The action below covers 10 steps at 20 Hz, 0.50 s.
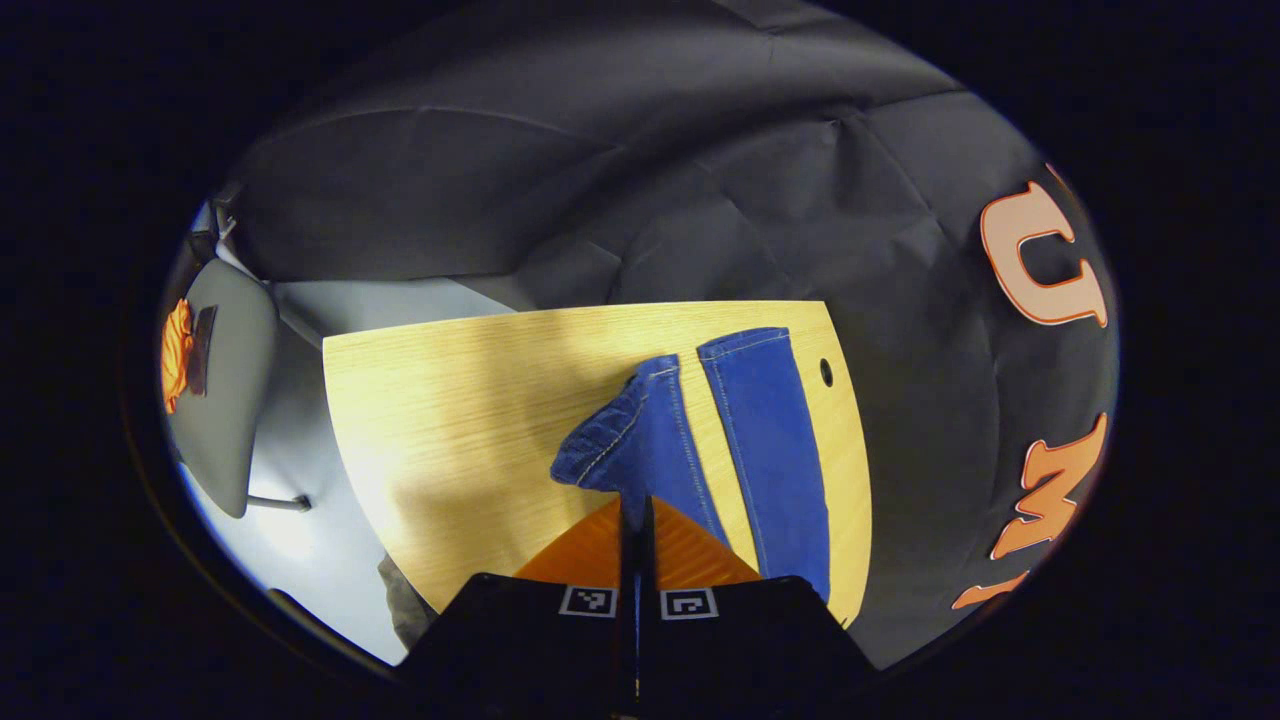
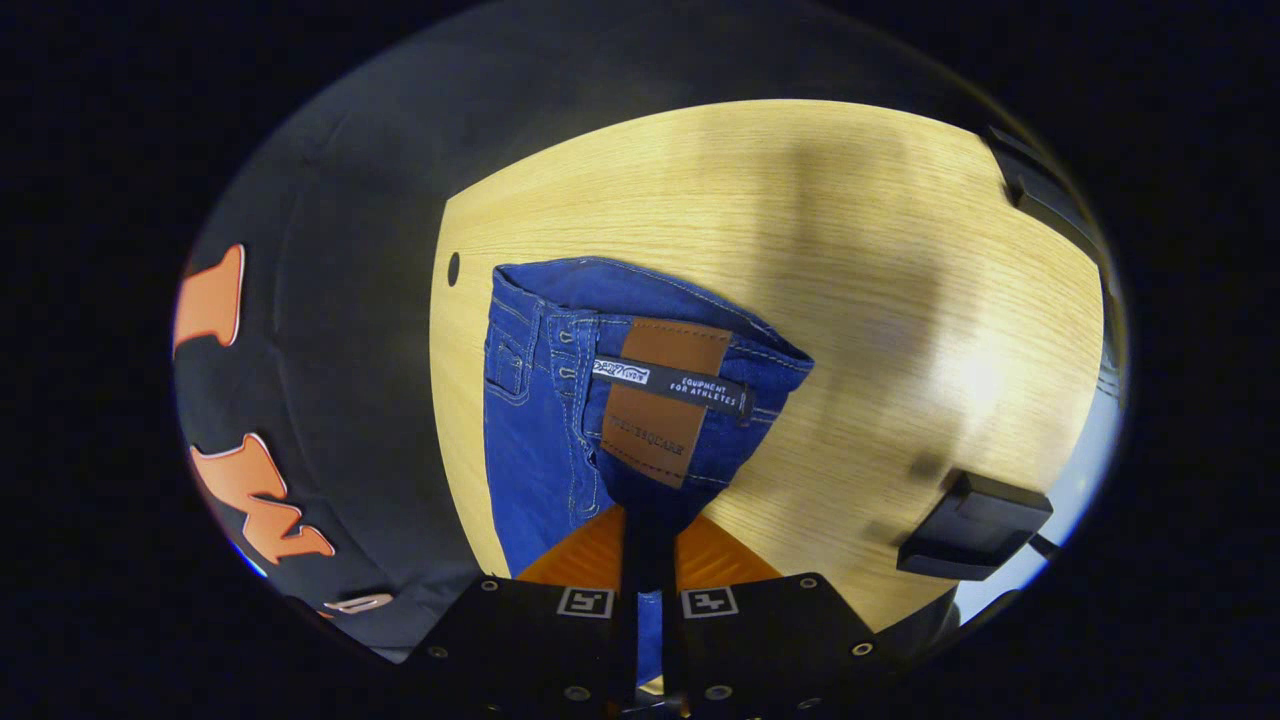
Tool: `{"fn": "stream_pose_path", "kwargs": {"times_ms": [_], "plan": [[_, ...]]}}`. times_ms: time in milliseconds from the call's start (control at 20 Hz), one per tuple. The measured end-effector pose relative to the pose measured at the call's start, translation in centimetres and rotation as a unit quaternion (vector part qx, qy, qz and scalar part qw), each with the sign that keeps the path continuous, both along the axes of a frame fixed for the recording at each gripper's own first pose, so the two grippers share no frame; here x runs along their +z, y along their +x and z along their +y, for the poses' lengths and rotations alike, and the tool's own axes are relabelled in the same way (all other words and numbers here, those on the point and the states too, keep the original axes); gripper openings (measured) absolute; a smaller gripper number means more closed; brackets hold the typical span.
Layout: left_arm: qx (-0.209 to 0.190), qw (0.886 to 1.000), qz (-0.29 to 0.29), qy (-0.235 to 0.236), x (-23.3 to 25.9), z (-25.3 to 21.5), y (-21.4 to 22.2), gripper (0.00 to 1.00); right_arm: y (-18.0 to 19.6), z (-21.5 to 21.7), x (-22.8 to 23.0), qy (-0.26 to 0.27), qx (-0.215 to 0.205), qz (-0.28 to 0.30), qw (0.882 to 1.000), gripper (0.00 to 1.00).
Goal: Grasp the waist and the cuffs of the jeans and fold them to make the two legs overlap; first hold the waist and fold one-third of the jeans toward the cuffs, then hold the cuffs and fold the remaining one-third in the same direction to finish folding.
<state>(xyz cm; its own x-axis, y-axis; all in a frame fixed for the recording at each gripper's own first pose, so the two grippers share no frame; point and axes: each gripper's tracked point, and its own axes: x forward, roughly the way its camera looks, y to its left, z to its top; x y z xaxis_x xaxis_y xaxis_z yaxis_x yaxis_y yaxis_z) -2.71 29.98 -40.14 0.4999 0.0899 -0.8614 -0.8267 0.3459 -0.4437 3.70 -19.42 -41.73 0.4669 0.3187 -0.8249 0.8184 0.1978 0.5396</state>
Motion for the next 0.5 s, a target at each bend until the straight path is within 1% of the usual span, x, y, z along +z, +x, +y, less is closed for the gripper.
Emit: {"fn": "stream_pose_path", "kwargs": {"times_ms": [100,200,300,350,450,500], "plan": [[-0.007,1.0,0.011,0.015,1.3,-0.2,0.2,0.01,0.0,-0.2,0.4,0.004,0.012,0.016,1.0,0.11],[-0.004,1.0,0.025,0.012,2.0,-0.7,0.9,0.01,0.2,-0.3,1.1,0.007,0.017,0.023,1.0,0.11],[0.005,0.998,0.057,0.003,1.9,-0.8,1.2,0.01,0.7,-0.3,1.8,0.01,0.013,0.039,0.999,0.11],[0.014,0.998,0.067,-0.002,1.9,-0.5,1.6,0.01,1.3,-0.3,2.1,0.014,0.003,0.049,0.999,0.11],[0.018,0.996,0.084,-0.007,1.6,0.0,3.1,0.01,2.4,0.0,2.9,0.017,-0.012,0.058,0.998,0.11],[0.012,0.995,0.095,-0.009,1.5,0.4,3.8,0.01,3.0,0.1,3.1,0.017,-0.019,0.062,0.998,0.1]]}}
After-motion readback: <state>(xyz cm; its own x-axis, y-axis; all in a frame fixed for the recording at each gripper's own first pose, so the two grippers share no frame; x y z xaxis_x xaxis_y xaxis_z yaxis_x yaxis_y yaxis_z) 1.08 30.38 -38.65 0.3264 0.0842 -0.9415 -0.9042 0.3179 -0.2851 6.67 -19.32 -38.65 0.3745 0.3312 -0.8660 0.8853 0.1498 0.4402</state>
